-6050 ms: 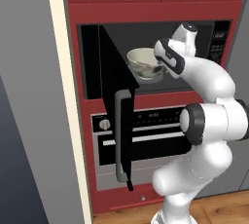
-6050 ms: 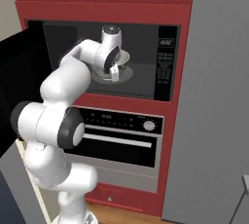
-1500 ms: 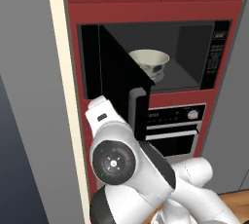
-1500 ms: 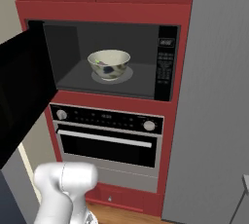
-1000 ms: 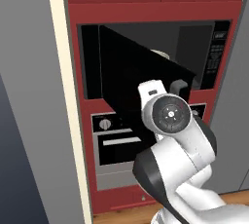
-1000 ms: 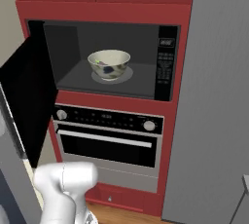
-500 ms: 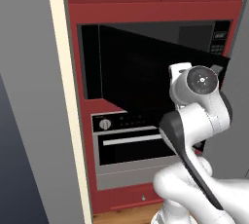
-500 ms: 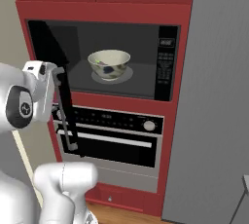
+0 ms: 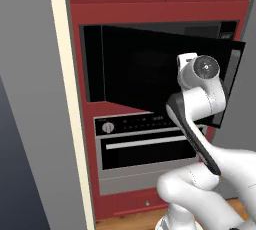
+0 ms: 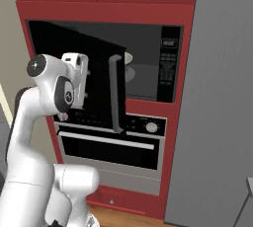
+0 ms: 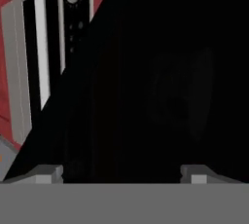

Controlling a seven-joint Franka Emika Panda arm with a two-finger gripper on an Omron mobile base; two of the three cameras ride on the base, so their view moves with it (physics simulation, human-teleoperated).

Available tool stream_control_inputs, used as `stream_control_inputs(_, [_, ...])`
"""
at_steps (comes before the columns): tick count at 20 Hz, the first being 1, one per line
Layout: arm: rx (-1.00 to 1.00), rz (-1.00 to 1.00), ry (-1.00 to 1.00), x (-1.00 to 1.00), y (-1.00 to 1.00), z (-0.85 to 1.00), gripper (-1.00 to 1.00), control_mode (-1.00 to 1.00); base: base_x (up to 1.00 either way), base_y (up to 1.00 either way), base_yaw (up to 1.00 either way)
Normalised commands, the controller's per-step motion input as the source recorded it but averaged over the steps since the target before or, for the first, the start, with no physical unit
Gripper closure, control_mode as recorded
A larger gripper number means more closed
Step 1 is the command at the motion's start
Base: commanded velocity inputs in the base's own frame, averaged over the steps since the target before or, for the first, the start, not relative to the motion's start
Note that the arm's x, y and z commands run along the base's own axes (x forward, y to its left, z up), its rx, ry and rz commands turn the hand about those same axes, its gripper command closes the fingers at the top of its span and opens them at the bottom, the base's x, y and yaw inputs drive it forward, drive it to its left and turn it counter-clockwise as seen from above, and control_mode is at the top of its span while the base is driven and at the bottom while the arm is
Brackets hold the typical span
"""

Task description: Pick the eggplant from the sink and place it in the bowl. Then pick the bowl and place it in the microwave. Then close the microwave door and press the start button.

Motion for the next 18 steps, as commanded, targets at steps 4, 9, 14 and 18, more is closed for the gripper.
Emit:
stream_control_inputs(4, [0.00,0.00,0.00,1.00,-0.25,0.00,-1.00,-1.00,0.00,0.00,0.00])
stream_control_inputs(9, [0.00,0.00,0.00,1.00,-0.28,0.00,-1.00,-1.00,0.00,0.00,0.00])
stream_control_inputs(14, [0.00,0.00,0.01,1.00,-0.25,-0.02,-1.00,-1.00,0.00,0.00,0.00])
stream_control_inputs(18, [0.00,0.00,0.06,0.98,-0.19,-0.21,-1.00,-1.00,0.00,0.00,0.00])
